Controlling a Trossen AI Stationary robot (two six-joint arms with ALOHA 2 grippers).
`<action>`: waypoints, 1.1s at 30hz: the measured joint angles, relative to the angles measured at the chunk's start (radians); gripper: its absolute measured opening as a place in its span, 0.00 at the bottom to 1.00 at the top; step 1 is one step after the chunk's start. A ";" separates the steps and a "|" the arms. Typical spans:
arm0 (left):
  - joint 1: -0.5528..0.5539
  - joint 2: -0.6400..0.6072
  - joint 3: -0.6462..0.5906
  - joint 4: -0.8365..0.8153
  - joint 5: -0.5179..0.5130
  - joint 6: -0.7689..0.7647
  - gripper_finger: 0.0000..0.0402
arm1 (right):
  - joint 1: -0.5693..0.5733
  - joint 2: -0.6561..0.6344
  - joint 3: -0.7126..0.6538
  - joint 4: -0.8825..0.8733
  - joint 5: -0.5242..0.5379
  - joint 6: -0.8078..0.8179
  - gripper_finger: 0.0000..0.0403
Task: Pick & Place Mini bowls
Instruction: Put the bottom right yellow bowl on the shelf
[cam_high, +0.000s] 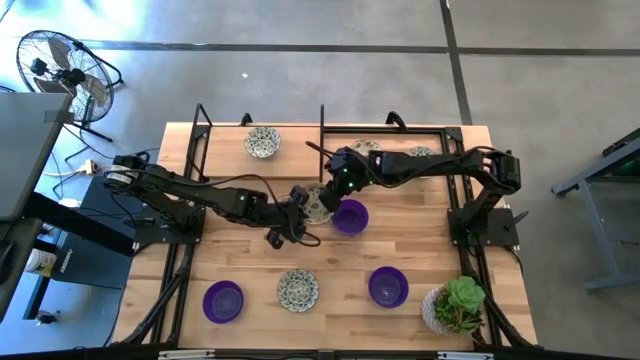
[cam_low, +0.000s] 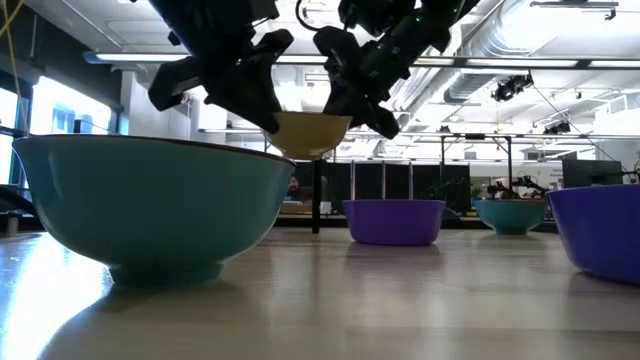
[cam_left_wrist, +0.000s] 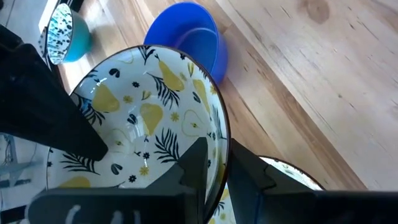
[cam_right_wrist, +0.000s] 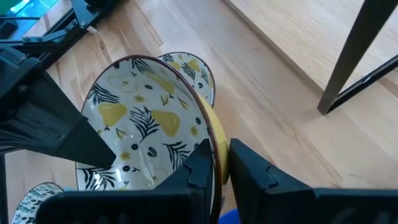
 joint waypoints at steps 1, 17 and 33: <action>0.000 0.000 0.000 -0.003 0.000 -0.003 0.11 | 0.000 0.000 0.000 -0.001 -0.003 0.003 0.08; -0.006 -0.002 0.089 -0.129 0.041 -0.207 0.13 | -0.032 0.000 -0.002 -0.016 -0.161 0.150 0.08; -0.002 0.115 0.251 -0.291 0.110 -0.307 0.39 | -0.036 -0.004 -0.005 -0.021 -0.154 0.113 0.06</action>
